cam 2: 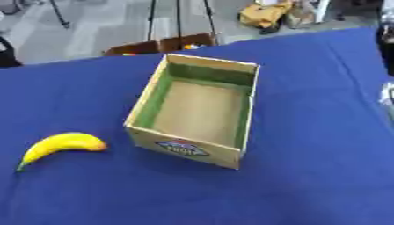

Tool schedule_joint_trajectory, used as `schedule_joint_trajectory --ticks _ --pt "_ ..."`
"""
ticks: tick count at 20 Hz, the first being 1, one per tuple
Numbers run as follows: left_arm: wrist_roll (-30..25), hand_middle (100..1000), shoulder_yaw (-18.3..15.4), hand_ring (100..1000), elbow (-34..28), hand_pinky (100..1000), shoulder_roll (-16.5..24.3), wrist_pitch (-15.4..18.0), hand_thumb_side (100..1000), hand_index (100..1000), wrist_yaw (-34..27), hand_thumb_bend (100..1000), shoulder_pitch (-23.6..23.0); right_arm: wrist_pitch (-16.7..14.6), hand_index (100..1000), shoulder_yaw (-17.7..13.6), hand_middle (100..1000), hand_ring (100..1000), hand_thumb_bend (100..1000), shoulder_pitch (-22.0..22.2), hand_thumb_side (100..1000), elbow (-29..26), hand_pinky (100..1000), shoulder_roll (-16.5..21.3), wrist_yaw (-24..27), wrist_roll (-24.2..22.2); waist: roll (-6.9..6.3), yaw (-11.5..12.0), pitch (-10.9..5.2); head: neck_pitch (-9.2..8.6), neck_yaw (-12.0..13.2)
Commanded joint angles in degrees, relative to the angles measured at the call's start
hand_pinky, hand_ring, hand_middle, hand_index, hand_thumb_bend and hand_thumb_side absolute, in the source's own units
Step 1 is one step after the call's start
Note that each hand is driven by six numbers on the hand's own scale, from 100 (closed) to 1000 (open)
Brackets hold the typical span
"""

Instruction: Pick up objects on the table and place them in the box.

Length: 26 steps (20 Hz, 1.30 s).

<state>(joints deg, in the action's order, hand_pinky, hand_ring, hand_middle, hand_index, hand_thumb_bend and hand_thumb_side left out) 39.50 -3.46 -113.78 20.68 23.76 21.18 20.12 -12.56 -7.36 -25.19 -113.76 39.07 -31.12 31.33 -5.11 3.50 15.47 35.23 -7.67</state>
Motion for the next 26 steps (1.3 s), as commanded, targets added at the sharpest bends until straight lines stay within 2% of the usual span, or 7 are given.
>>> schedule_joint_trajectory --ticks 1,13,20,26 --pt "0.09 844 -0.66 916 -0.81 765 0.67 0.31 1000 932 -0.19 100 0.36 0.07 931 -0.52 882 885 100 -0.71 1000 -0.83 716 1.21 0.19 0.18 0.15 0.02 -1.06 1.30 -0.13" --pt "0.01 844 -0.83 916 -0.81 758 0.97 -0.38 1000 931 -0.18 100 -0.06 0.32 931 -0.52 882 885 100 -0.73 1000 -0.83 716 1.12 0.14 0.24 0.06 0.08 -1.13 1.44 -0.03" --pt "-0.64 842 -0.97 906 -0.81 737 2.55 -3.38 1000 929 -0.05 100 -0.90 0.40 931 -0.56 881 885 100 -0.70 1000 -0.83 717 1.10 0.12 0.34 -0.05 0.15 -1.26 2.47 -0.24" --pt "-2.48 839 -1.17 887 -0.81 698 5.80 -7.66 1000 927 0.24 100 -2.24 0.49 931 -0.53 881 884 100 -0.63 1000 -0.83 717 1.36 0.04 0.35 -0.24 0.21 -1.14 2.28 -0.06"
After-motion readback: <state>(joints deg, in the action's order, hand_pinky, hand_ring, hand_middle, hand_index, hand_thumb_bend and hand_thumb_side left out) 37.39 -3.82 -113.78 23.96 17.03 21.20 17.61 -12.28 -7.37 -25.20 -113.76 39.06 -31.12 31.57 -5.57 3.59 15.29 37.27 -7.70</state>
